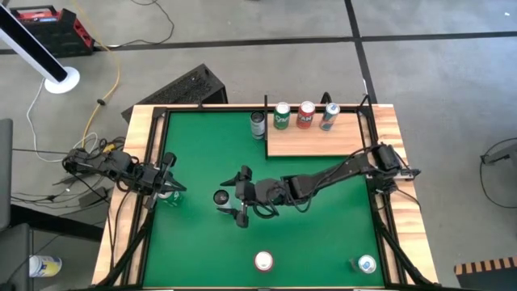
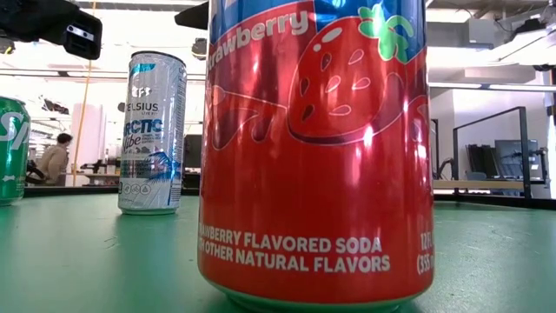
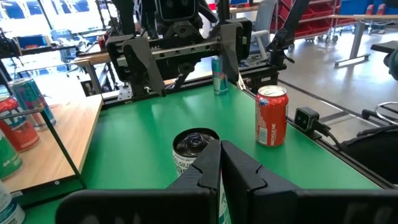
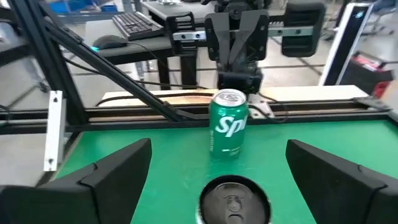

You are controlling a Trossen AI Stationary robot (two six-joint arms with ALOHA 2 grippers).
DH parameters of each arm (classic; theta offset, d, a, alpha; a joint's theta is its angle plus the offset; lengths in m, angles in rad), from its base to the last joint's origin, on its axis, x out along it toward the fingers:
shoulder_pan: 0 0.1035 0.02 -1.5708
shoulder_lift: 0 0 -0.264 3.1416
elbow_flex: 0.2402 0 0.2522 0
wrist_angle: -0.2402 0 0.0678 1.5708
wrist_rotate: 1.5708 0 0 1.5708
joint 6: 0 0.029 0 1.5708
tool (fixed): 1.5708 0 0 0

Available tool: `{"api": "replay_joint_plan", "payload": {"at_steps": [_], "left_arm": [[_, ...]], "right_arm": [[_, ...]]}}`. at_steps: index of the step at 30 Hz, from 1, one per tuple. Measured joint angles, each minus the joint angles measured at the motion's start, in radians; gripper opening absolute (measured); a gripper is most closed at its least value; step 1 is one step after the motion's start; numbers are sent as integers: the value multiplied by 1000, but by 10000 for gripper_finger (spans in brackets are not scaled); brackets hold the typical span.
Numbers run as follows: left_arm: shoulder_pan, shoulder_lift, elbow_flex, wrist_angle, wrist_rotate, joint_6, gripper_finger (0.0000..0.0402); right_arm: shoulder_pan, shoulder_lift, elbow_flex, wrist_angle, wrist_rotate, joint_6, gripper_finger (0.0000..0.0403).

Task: Place canned beverage on shelf
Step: Put the bottom white and blue soda can on the shelf

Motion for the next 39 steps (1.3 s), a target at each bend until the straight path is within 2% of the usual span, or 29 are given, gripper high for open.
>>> {"api": "replay_joint_plan", "payload": {"at_steps": [6, 13, 39], "left_arm": [[0, 0, 0, 0, 0, 0, 0], [0, 3, 0, 0, 9, -1, 0], [0, 3, 0, 3, 27, -1, 0]], "right_arm": [[5, 5, 0, 7, 43, -16, 399], [5, 126, 3, 118, 75, -9, 399], [2, 130, 6, 52, 88, 66, 397]]}}
